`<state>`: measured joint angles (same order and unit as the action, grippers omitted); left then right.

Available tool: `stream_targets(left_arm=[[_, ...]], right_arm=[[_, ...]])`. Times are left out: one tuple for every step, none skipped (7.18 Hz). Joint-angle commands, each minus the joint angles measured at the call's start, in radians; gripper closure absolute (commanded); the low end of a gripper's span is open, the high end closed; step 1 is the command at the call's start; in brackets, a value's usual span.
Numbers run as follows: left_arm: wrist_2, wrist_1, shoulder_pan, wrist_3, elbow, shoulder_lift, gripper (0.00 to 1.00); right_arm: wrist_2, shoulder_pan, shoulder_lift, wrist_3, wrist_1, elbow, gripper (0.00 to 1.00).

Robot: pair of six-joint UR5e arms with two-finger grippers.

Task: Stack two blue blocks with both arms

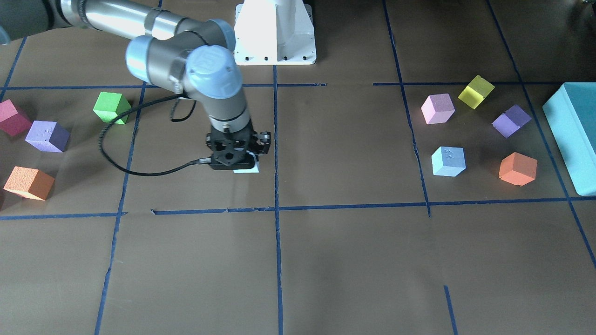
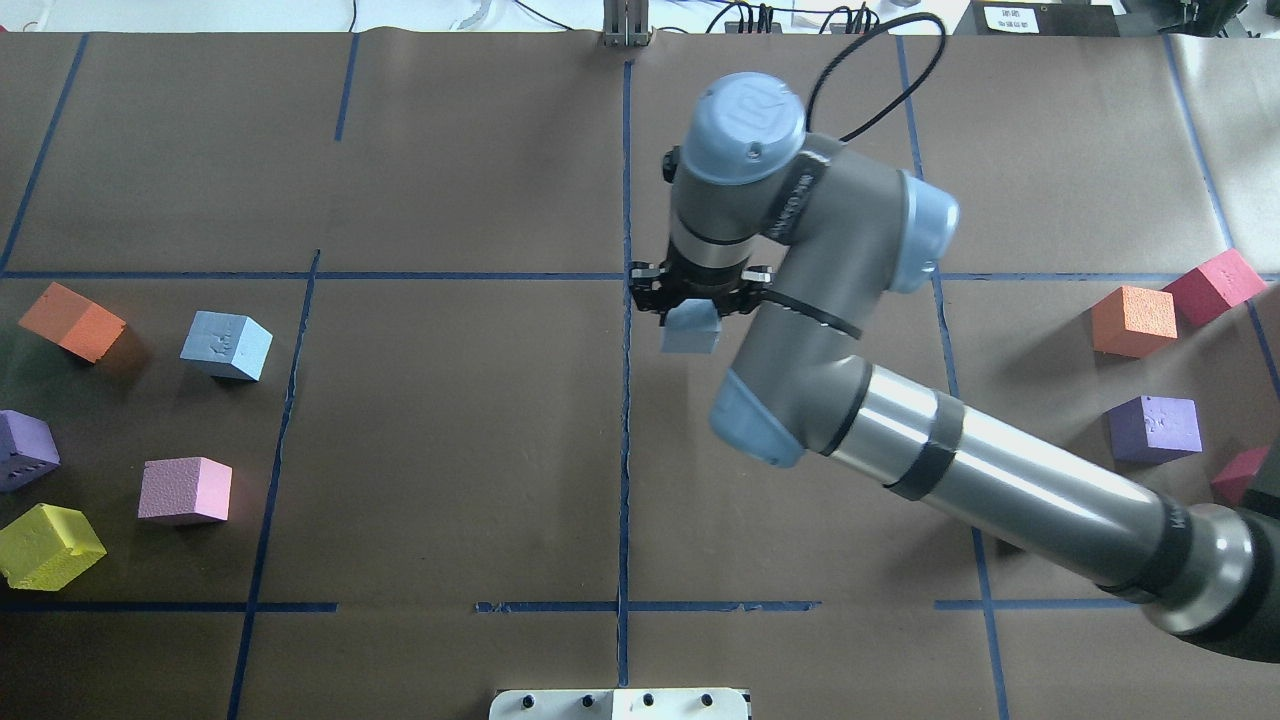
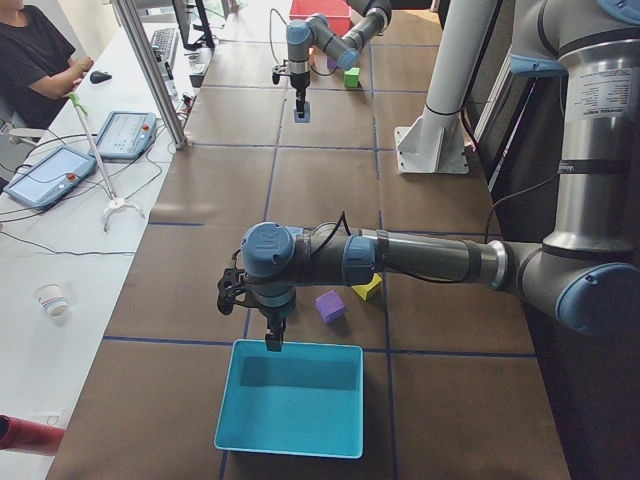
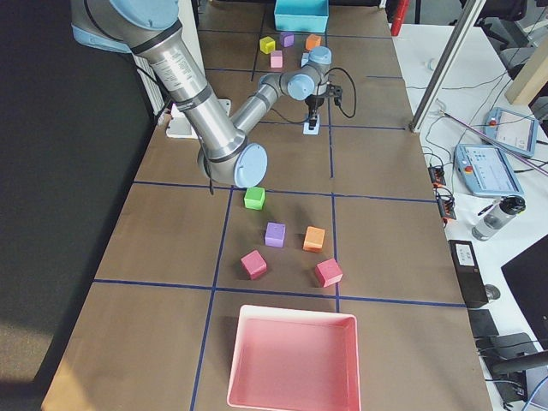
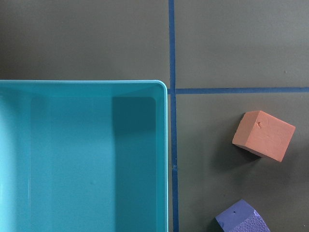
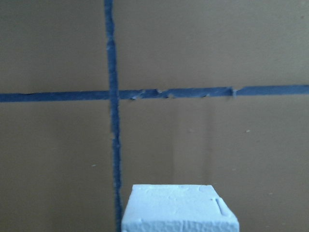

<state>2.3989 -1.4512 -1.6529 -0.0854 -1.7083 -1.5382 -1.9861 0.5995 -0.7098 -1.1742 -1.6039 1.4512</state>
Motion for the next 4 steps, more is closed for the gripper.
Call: stream_targets(left_arm=[[-0.001,0.0,-0.001,0.0,0.001,0.007,0.0],[0.0,0.0,-0.001,0.0,0.0,0.007,0.0],[-0.001,0.0,-0.002,0.0,-0.001,0.007,0.0],[0.0,0.0,-0.001,0.0,-0.002,0.013,0.0]], right_arm=[[0.053,-0.072,0.073,-0.067,0.001,-0.08,0.97],[0.053,-0.084,0.073,-0.093,0.001,-0.081,0.96],[0.053,-0.09,0.072,-0.113,0.002,-0.081,0.96],[0.055,-0.098,0.064,-0.113,0.001,-0.086,0.94]])
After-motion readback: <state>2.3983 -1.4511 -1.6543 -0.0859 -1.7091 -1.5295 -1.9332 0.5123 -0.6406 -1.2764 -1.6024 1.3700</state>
